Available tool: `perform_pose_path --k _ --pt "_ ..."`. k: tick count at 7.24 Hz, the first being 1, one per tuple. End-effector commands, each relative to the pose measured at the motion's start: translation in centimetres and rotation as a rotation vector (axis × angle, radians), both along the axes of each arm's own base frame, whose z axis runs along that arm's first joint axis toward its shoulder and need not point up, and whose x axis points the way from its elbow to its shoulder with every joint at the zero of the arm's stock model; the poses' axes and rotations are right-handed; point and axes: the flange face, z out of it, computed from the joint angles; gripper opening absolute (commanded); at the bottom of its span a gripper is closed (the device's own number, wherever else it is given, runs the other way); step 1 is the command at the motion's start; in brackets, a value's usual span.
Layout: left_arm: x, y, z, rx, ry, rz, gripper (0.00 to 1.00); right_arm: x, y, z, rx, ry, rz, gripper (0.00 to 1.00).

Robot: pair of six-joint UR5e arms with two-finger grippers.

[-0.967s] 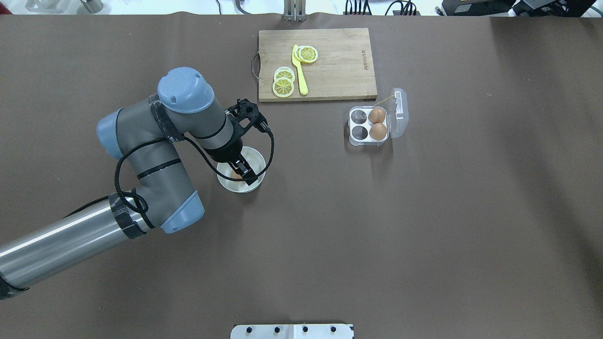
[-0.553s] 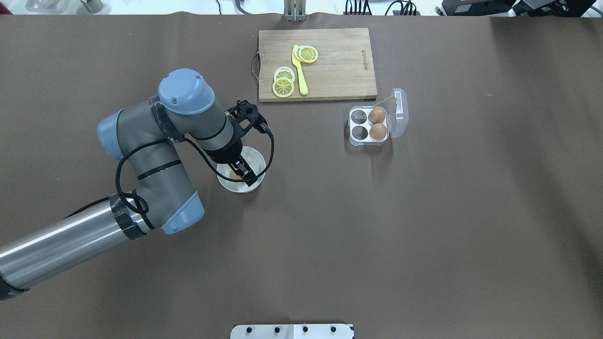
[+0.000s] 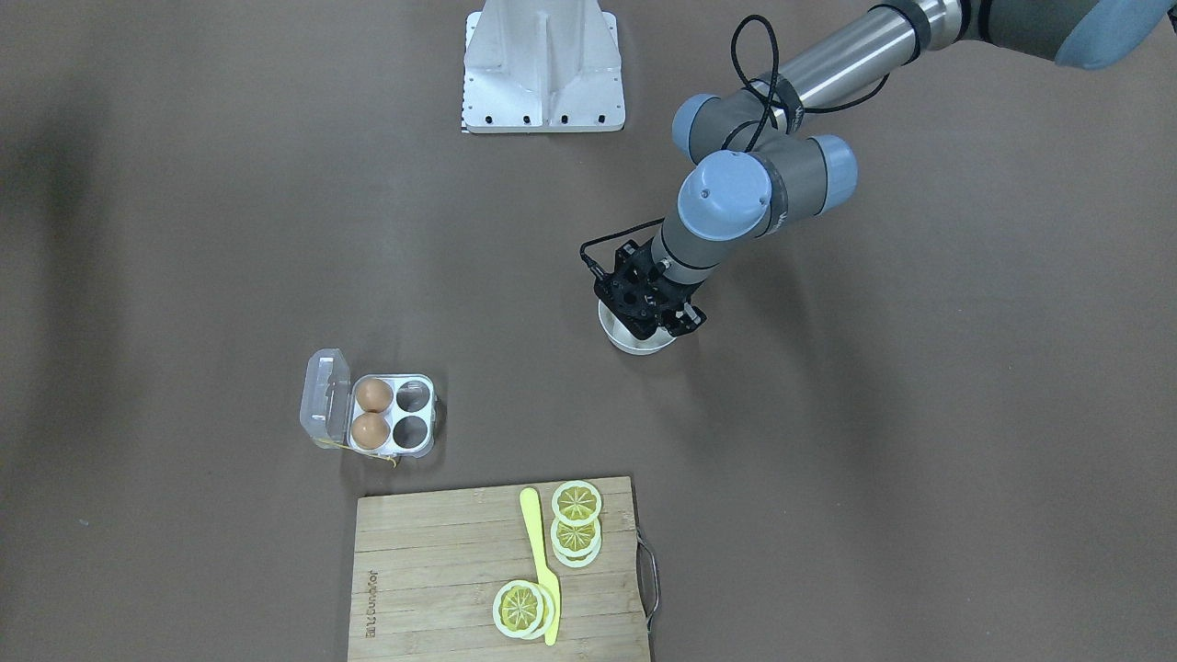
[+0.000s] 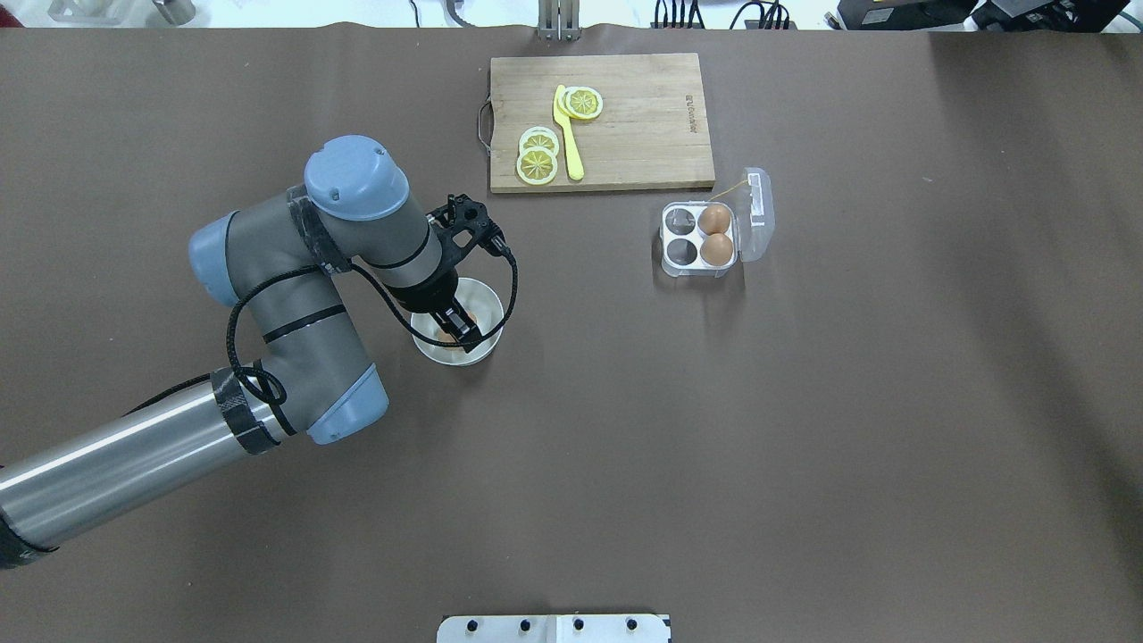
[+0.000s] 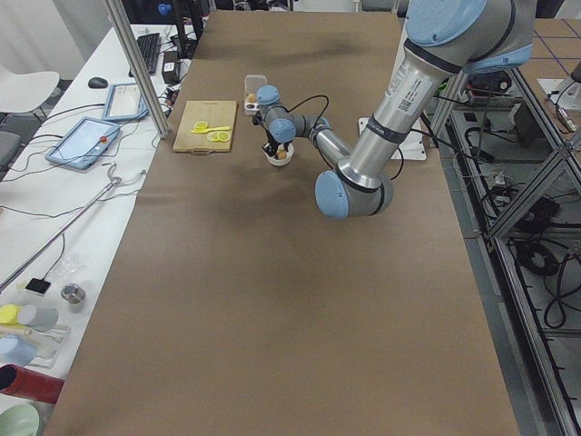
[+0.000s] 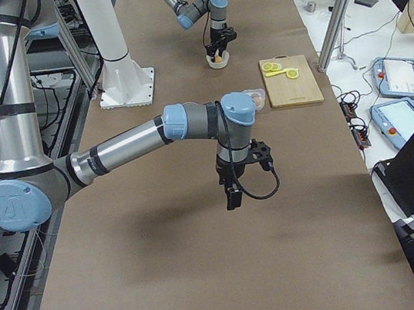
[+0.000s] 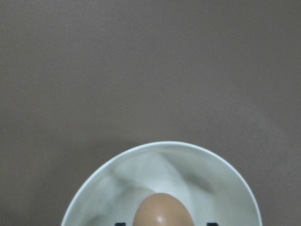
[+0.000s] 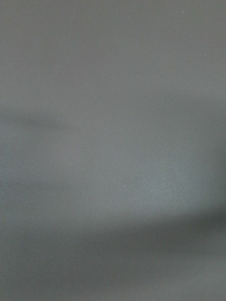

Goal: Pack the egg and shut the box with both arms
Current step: 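Close the left gripper on the brown egg and lift it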

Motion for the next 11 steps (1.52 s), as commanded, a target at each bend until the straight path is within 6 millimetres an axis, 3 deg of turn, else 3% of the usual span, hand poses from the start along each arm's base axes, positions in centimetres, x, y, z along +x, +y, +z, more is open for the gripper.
perform_pose_path --k 1,5,10,11 --pt "0.5 -0.1 0.3 0.005 -0.014 -0.011 0.38 0.0 0.0 0.0 0.000 0.000 0.000 1.00" --pt "0.1 0.3 -0.7 0.001 0.001 -0.017 0.33 -0.2 0.0 0.0 -0.001 0.000 -0.003 1.00" --pt "-4.2 -0.3 -5.6 0.007 0.073 -0.026 0.34 -0.2 0.0 -0.2 0.002 -0.002 -0.003 1.00" --pt "-4.5 -0.8 -7.5 0.014 0.090 -0.038 0.34 -0.2 0.0 -0.2 0.002 -0.002 -0.003 1.00"
